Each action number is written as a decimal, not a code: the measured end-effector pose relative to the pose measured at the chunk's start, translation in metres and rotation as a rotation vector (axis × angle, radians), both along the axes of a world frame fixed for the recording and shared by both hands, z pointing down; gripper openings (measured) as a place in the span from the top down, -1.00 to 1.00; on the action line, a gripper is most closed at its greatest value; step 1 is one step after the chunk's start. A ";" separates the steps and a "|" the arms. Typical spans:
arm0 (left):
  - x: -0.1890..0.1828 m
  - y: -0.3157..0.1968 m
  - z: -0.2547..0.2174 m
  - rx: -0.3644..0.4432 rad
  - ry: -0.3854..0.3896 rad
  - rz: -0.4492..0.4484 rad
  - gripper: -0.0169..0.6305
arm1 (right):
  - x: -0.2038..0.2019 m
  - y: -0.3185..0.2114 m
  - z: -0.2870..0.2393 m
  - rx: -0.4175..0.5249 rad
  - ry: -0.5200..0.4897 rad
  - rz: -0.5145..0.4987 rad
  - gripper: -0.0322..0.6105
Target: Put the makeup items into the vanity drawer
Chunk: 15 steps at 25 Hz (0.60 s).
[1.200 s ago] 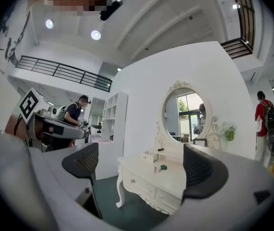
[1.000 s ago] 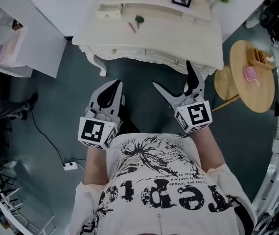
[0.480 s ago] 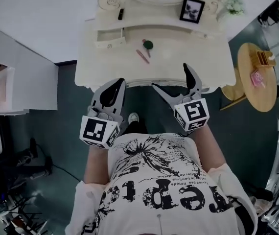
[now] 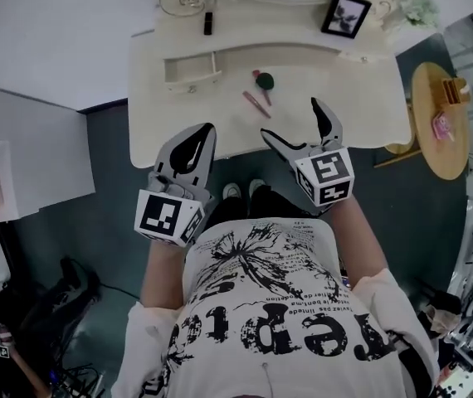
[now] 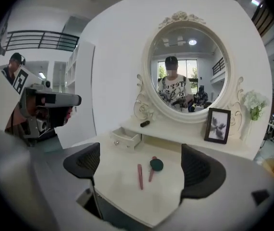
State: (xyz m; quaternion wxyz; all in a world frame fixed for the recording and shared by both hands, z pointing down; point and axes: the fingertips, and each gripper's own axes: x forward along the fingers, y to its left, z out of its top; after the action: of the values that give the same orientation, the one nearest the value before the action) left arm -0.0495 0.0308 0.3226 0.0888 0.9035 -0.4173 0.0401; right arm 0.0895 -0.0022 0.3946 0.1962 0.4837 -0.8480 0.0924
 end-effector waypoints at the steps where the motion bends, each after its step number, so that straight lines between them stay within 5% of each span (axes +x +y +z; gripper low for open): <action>1: 0.000 -0.007 0.006 -0.015 0.004 -0.003 0.91 | 0.000 -0.008 0.008 -0.024 0.013 -0.003 -0.76; 15: 0.029 -0.112 0.075 -0.139 -0.013 -0.064 0.91 | 0.005 -0.122 0.131 -0.275 0.155 -0.133 -0.45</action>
State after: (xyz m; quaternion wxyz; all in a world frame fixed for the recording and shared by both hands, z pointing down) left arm -0.0205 -0.0817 0.3973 0.1496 0.8812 -0.4427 0.0719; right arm 0.0945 -0.1245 0.5256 0.3310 0.4009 -0.8397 0.1567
